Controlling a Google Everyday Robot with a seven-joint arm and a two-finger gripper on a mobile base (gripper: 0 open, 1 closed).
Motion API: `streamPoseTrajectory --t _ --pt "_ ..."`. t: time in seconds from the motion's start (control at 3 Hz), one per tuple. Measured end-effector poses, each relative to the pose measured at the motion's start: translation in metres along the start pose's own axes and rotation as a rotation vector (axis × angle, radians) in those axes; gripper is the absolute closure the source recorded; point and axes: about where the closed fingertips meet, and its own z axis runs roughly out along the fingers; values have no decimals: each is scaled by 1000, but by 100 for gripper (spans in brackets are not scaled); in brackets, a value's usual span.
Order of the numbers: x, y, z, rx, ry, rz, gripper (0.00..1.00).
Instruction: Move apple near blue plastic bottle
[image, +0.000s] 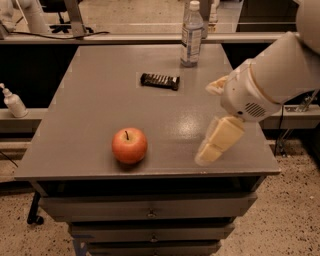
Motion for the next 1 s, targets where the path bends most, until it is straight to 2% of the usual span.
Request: streamPoseTrajectory --t 0.67,1.0 --pt "-59 21 67 -102 -287 122 0" --pt "-78 31 91 -122 -401 151 0"
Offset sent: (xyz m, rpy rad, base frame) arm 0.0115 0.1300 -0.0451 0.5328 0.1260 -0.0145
